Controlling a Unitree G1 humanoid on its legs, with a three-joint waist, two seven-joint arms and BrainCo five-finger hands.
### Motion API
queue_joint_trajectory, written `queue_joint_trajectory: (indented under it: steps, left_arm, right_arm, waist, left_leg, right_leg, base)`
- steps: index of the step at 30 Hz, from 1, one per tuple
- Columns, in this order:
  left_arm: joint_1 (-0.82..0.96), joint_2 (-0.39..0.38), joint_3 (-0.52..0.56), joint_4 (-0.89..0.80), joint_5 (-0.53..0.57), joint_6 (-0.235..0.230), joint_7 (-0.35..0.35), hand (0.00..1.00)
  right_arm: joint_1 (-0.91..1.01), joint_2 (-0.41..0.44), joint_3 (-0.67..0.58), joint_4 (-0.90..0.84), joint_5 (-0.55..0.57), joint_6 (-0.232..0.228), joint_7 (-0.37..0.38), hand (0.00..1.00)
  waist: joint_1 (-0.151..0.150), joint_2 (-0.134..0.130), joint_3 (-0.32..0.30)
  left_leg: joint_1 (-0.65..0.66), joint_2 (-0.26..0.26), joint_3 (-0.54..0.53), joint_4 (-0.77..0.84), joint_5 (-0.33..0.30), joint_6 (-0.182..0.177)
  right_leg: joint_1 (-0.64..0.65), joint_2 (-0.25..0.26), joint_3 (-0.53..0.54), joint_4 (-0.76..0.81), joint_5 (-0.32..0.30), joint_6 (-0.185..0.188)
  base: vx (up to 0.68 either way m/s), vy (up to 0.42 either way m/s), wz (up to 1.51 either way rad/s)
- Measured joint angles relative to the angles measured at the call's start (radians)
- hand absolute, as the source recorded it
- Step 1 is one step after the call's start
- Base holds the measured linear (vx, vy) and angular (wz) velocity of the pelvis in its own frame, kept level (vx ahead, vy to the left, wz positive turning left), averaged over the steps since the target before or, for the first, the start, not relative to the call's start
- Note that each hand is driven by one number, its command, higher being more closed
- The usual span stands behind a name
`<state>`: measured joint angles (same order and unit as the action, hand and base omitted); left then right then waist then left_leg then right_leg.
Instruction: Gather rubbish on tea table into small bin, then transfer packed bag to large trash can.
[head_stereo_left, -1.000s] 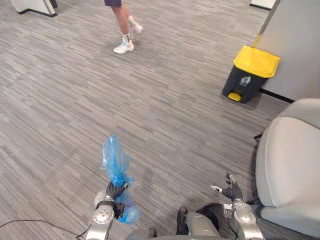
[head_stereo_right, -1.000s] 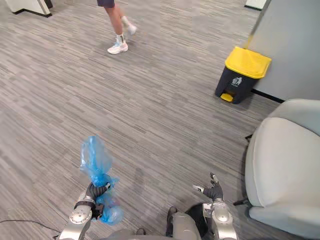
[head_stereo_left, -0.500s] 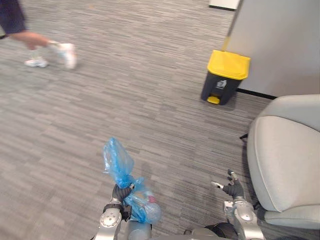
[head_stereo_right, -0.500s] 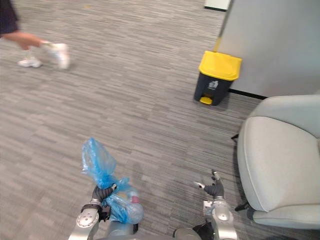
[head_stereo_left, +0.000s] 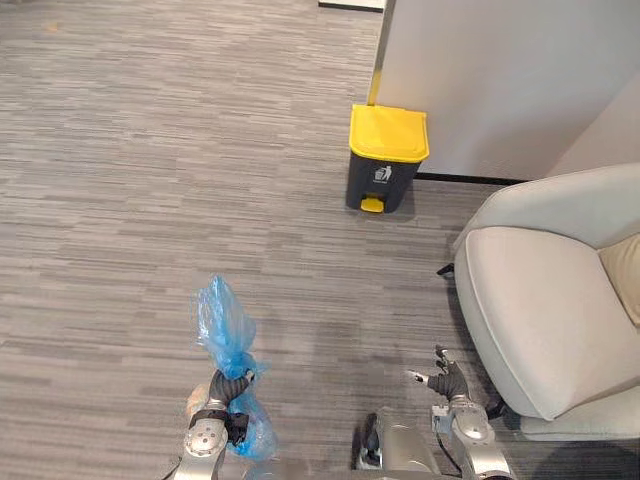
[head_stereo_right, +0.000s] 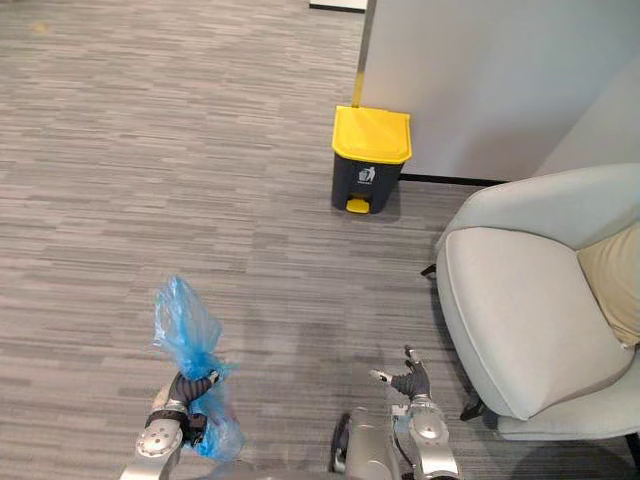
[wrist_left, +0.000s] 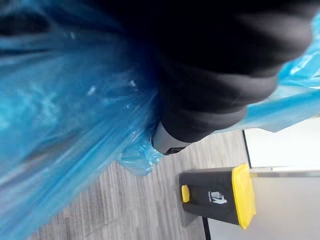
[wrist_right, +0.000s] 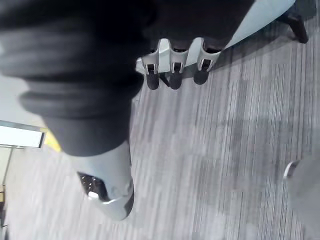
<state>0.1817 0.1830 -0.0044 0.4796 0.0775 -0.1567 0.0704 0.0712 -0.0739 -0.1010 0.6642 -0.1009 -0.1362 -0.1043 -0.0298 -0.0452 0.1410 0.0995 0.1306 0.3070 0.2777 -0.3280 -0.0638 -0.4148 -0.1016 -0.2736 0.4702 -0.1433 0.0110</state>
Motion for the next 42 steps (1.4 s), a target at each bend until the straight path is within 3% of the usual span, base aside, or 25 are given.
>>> queue_joint_trajectory:
  steps: [1, 2, 3, 5, 7, 9, 12, 14, 16, 17, 18, 19, 23, 24, 25, 26, 27, 29, 30, 33, 35, 36, 37, 39, 42]
  left_arm:
    - [-0.007, -0.004, 0.001, 0.011, 0.000, 0.000, -0.002, 1.00]
    - [-0.016, -0.018, 0.004, 0.027, 0.001, 0.002, -0.005, 1.00]
    - [-0.031, -0.020, 0.011, 0.027, 0.002, 0.000, -0.004, 1.00]
    - [-0.054, -0.036, 0.017, 0.025, 0.003, 0.000, -0.005, 1.00]
    - [-0.037, -0.059, 0.019, -0.001, 0.002, 0.000, -0.007, 1.00]
    - [-0.015, -0.068, 0.019, -0.045, 0.002, -0.005, -0.008, 1.00]
    - [-0.012, -0.069, 0.019, -0.065, 0.002, -0.005, -0.006, 1.00]
    - [0.003, -0.069, 0.019, -0.065, 0.002, -0.004, -0.006, 1.00]
    - [0.010, -0.073, 0.020, -0.056, 0.002, -0.004, -0.005, 1.00]
    - [0.009, -0.076, 0.020, -0.052, 0.002, -0.004, -0.005, 1.00]
    - [0.006, -0.080, 0.021, -0.034, 0.002, -0.004, -0.005, 1.00]
    - [0.001, -0.077, 0.024, -0.012, 0.002, -0.002, -0.004, 1.00]
    - [0.001, -0.070, 0.029, -0.001, 0.003, 0.007, -0.004, 1.00]
    - [0.005, -0.066, 0.019, -0.001, 0.003, 0.008, -0.004, 1.00]
    - [0.011, -0.050, 0.008, -0.006, 0.003, 0.008, -0.004, 1.00]
    - [0.015, -0.041, -0.005, -0.008, 0.003, 0.008, -0.004, 1.00]
    - [0.015, -0.040, -0.006, -0.008, 0.003, 0.009, -0.004, 1.00]
    - [0.015, -0.031, -0.001, -0.033, 0.002, 0.016, 0.000, 1.00]
    - [0.015, -0.029, -0.001, -0.039, 0.002, 0.016, 0.000, 1.00]
    - [-0.004, -0.033, 0.000, -0.047, 0.002, 0.017, 0.000, 1.00]
    - [-0.017, -0.029, 0.016, -0.036, 0.002, 0.016, -0.001, 1.00]
    - [-0.028, -0.029, 0.016, -0.017, 0.002, 0.015, 0.000, 1.00]
    - [-0.035, -0.034, 0.013, 0.004, 0.002, 0.015, -0.004, 1.00]
    - [-0.055, -0.040, 0.014, 0.029, 0.003, 0.015, -0.003, 1.00]
    - [-0.076, -0.069, 0.014, 0.040, 0.003, 0.015, -0.005, 1.00]
  right_arm:
    - [0.004, -0.013, -0.001, 0.006, -0.011, 0.001, -0.001, 0.00]
    - [-0.007, -0.045, -0.003, 0.025, -0.020, 0.009, -0.002, 0.00]
    - [-0.008, -0.063, -0.012, 0.016, -0.029, 0.009, -0.002, 0.00]
    - [0.003, -0.079, -0.023, 0.017, -0.040, 0.020, -0.002, 0.00]
    - [0.030, -0.074, -0.017, 0.002, -0.058, 0.026, -0.001, 0.00]
    - [0.047, -0.059, -0.016, -0.042, -0.059, 0.024, -0.003, 0.00]
    - [0.036, -0.051, -0.019, -0.063, -0.059, 0.020, -0.002, 0.00]
    - [0.033, -0.049, -0.019, -0.060, -0.059, 0.024, -0.002, 0.00]
    - [0.040, -0.050, -0.032, -0.040, -0.060, 0.026, -0.004, 0.00]
    - [0.036, -0.051, -0.041, -0.025, -0.061, 0.026, -0.004, 0.00]
    - [0.029, -0.051, -0.048, 0.006, -0.066, 0.029, -0.008, 0.00]
    - [0.023, -0.038, -0.040, 0.026, -0.068, 0.032, -0.005, 0.00]
    - [0.012, -0.030, -0.042, 0.017, -0.074, 0.030, -0.005, 0.00]
    - [0.010, -0.027, -0.041, 0.017, -0.080, 0.029, -0.005, 0.00]
    - [0.003, -0.020, -0.037, 0.017, -0.089, 0.030, -0.004, 0.00]
    - [0.006, -0.011, -0.036, 0.017, -0.097, 0.030, -0.002, 0.00]
    - [0.008, -0.008, -0.033, 0.017, -0.099, 0.030, -0.001, 0.00]
    - [0.004, -0.009, -0.002, 0.014, -0.105, 0.030, 0.000, 0.00]
    - [0.002, -0.009, -0.001, 0.013, -0.105, 0.030, 0.000, 0.00]
    - [0.004, -0.012, -0.003, 0.001, -0.106, 0.033, -0.001, 0.00]
    - [0.005, -0.012, 0.000, 0.003, -0.106, 0.033, -0.001, 0.00]
    - [0.006, -0.028, -0.003, 0.023, -0.106, 0.031, -0.004, 0.00]
    - [-0.009, -0.042, -0.006, 0.042, -0.106, 0.034, -0.005, 0.00]
    - [-0.039, -0.055, -0.024, 0.057, -0.106, 0.036, -0.006, 0.00]
    - [-0.018, -0.049, -0.045, 0.055, -0.105, 0.037, -0.005, 0.00]
  waist:
    - [-0.012, -0.004, 0.002]
    - [-0.007, 0.040, 0.005]
    - [-0.013, 0.048, 0.009]
    - [-0.015, 0.059, 0.020]
    - [-0.006, 0.062, 0.028]
    - [0.011, 0.054, 0.032]
    - [0.047, 0.041, 0.036]
    - [0.057, 0.035, 0.040]
    - [0.071, 0.032, 0.041]
    - [0.073, 0.037, 0.038]
    - [0.076, 0.042, 0.036]
    - [0.073, 0.009, 0.021]
    - [0.076, -0.007, 0.013]
    - [0.075, -0.006, 0.014]
    - [0.073, -0.004, 0.014]
    - [0.070, -0.004, 0.014]
    - [0.069, -0.003, 0.015]
    - [0.048, 0.001, 0.017]
    - [0.046, 0.001, 0.017]
    - [0.038, 0.006, 0.020]
    - [0.029, 0.007, 0.021]
    - [0.017, 0.007, 0.021]
    - [0.022, 0.028, 0.026]
    - [0.014, 0.043, 0.033]
    - [0.007, 0.050, 0.035]
  left_leg:
    - [0.017, 0.004, -0.014, 0.002, -0.012, -0.027]
    - [0.022, 0.043, -0.030, 0.011, -0.003, -0.052]
    - [0.019, 0.043, -0.047, 0.024, 0.032, -0.080]
    - [-0.012, 0.062, -0.099, 0.167, 0.104, -0.094]
    - [-0.100, 0.117, -0.146, 0.480, 0.169, -0.092]
    - [-0.202, 0.150, -0.140, 0.694, 0.147, -0.057]
    - [-0.368, 0.145, -0.126, 0.689, 0.113, -0.004]
    - [-0.424, 0.108, -0.126, 0.545, 0.093, 0.008]
    - [-0.440, 0.033, -0.154, 0.262, 0.112, -0.008]
    - [-0.433, 0.016, -0.171, 0.166, 0.138, -0.023]
    - [-0.407, 0.001, -0.176, 0.086, 0.262, 0.031]
    - [-0.404, -0.030, -0.152, 0.089, 0.240, 0.043]
    - [-0.369, -0.062, -0.073, 0.161, 0.117, 0.086]
    - [-0.336, -0.066, -0.052, 0.157, 0.095, 0.091]
    - [-0.290, -0.070, -0.038, 0.150, 0.068, 0.096]
    - [-0.244, -0.070, -0.028, 0.145, 0.042, 0.100]
    - [-0.219, -0.070, -0.024, 0.140, 0.033, 0.101]
    - [-0.133, -0.062, -0.017, 0.091, 0.008, 0.091]
    - [-0.125, -0.062, -0.017, 0.085, 0.006, 0.088]
    - [-0.062, -0.032, -0.021, 0.066, -0.019, 0.056]
    - [-0.012, -0.006, -0.038, 0.038, -0.027, 0.028]
    - [0.011, 0.003, -0.068, 0.034, -0.042, -0.003]
    - [0.015, 0.024, -0.081, 0.035, -0.042, -0.003]
    - [0.023, 0.026, -0.126, 0.021, 0.017, -0.041]
    - [0.021, 0.043, -0.174, 0.110, 0.087, -0.073]
  right_leg:
    - [0.013, 0.008, 0.003, -0.010, 0.091, -0.067]
    - [0.023, 0.037, -0.010, 0.008, 0.068, -0.085]
    - [0.025, 0.035, -0.013, 0.020, 0.024, -0.079]
    - [0.087, 0.040, -0.027, 0.016, -0.022, -0.089]
    - [0.227, 0.069, -0.030, -0.059, -0.038, -0.097]
    - [0.318, 0.088, -0.019, -0.114, -0.046, -0.106]
    - [0.382, 0.101, 0.026, -0.181, -0.065, -0.088]
    - [0.417, 0.095, 0.048, -0.208, -0.075, -0.071]
    - [0.448, 0.070, 0.081, -0.218, -0.101, -0.027]
    - [0.454, 0.067, 0.088, -0.219, -0.109, -0.014]
    - [0.460, 0.063, 0.118, -0.212, -0.134, 0.022]
    - [0.461, 0.028, 0.143, -0.219, -0.139, 0.029]
    - [0.431, -0.037, 0.206, -0.077, -0.167, 0.079]
    - [0.396, -0.051, 0.221, 0.030, -0.160, 0.096]
    - [0.322, -0.074, 0.225, 0.214, -0.121, 0.160]
    - [0.259, -0.092, 0.218, 0.368, -0.113, 0.171]
    - [0.232, -0.097, 0.210, 0.423, -0.118, 0.161]
    - [0.125, -0.094, 0.134, 0.483, -0.152, 0.099]
    - [0.111, -0.092, 0.124, 0.479, -0.156, 0.093]
    - [0.016, -0.061, 0.052, 0.332, -0.166, 0.064]
    - [0.004, -0.005, 0.046, 0.047, -0.069, 0.036]
    - [0.038, 0.016, 0.035, -0.033, 0.088, -0.038]
    - [0.045, 0.036, 0.032, -0.028, 0.090, -0.044]
    - [0.040, 0.038, 0.031, 0.009, 0.028, -0.059]
    - [0.119, 0.036, -0.008, 0.003, -0.032, -0.063]
  base:
    - [0.51, -0.127, 0.00]
    - [0.50, -0.144, -0.06]
    - [0.59, -0.204, -0.12]
    - [0.45, -0.179, 0.13]
    - [0.39, -0.152, 0.04]
    - [0.43, -0.114, -0.24]
    - [0.27, 0.007, -0.39]
    - [0.28, 0.117, -0.34]
    - [0.33, 0.209, -0.34]
    - [0.34, 0.252, -0.44]
    - [0.35, 0.244, -0.35]
    - [0.44, 0.293, -0.30]
    - [0.35, 0.207, -0.41]
    - [0.32, 0.186, -0.42]
    - [0.39, 0.178, -0.42]
    - [0.32, 0.110, -0.32]
    - [0.33, 0.062, -0.18]
    - [0.40, -0.015, -0.05]
    - [0.35, -0.056, 0.00]
    - [0.38, -0.143, 0.05]
    - [0.52, -0.235, 0.20]
    - [0.45, -0.176, 0.11]
    - [0.34, -0.129, -0.05]
    - [0.32, -0.169, -0.04]
    - [0.37, -0.196, 0.37]
